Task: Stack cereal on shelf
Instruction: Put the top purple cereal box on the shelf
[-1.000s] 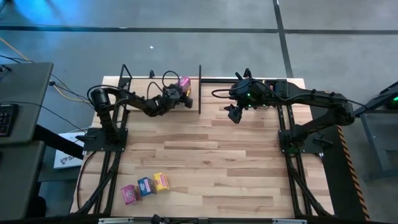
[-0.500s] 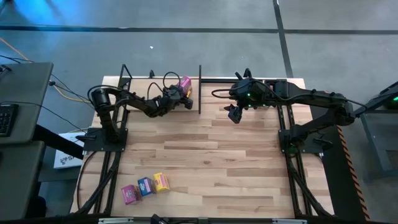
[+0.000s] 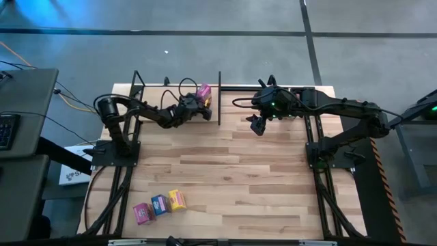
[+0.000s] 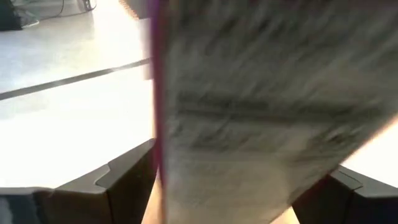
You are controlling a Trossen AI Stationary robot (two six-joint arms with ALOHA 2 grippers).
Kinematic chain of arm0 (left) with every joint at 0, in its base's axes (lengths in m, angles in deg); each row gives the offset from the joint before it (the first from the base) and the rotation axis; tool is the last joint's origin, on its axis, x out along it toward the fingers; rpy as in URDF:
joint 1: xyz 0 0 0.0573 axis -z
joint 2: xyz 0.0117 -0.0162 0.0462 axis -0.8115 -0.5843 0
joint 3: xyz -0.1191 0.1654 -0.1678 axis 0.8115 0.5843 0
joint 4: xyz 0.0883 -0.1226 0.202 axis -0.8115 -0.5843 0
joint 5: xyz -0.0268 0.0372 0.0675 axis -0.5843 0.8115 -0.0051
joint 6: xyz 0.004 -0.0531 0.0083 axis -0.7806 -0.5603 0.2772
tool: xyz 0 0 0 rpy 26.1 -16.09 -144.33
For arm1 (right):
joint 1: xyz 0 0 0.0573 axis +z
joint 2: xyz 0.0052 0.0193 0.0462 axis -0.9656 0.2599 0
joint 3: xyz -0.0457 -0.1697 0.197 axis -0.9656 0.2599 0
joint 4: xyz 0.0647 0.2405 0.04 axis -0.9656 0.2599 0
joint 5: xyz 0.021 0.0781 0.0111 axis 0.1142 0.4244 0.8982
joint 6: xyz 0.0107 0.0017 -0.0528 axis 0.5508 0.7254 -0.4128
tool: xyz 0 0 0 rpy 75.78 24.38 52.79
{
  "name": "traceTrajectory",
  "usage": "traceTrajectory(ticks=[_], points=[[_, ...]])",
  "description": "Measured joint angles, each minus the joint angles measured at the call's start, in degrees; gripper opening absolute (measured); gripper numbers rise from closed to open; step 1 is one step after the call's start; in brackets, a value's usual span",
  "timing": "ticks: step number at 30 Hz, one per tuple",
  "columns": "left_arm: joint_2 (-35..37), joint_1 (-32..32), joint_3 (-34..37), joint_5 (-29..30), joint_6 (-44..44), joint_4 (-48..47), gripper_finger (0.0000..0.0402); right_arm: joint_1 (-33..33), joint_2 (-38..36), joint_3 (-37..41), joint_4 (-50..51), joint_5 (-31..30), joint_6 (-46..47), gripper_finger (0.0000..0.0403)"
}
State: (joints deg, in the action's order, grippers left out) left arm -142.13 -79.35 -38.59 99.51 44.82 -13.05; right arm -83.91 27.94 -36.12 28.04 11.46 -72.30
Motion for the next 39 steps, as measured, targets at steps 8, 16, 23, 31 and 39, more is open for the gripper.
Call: traceTrajectory(ticks=[8,16,23,31,39], points=[[2.3,0.0,0.0,-1.9,-0.3,-8.9,0.0312,0.0,0.0,0.0,0.0,0.0,0.0,0.0241],[6.8,0.5,0.0,-9.5,-1.0,-11.3,0.031,0.0,0.0,0.0,0.0,-0.2,-1.1,0.0241],[13.1,1.4,0.0,-9.7,1.0,-15.3,0.031,0.0,0.0,0.0,0.0,-0.2,-1.5,0.0241],[16.4,2.0,0.0,-10.3,-0.4,-18.4,0.031,0.0,0.0,0.0,-0.9,-0.6,-1.7,0.0241],[16.4,4.0,0.0,-14.8,0.8,-20.1,0.0309,0.0,0.0,0.0,-0.9,-0.9,-1.7,0.0241]])
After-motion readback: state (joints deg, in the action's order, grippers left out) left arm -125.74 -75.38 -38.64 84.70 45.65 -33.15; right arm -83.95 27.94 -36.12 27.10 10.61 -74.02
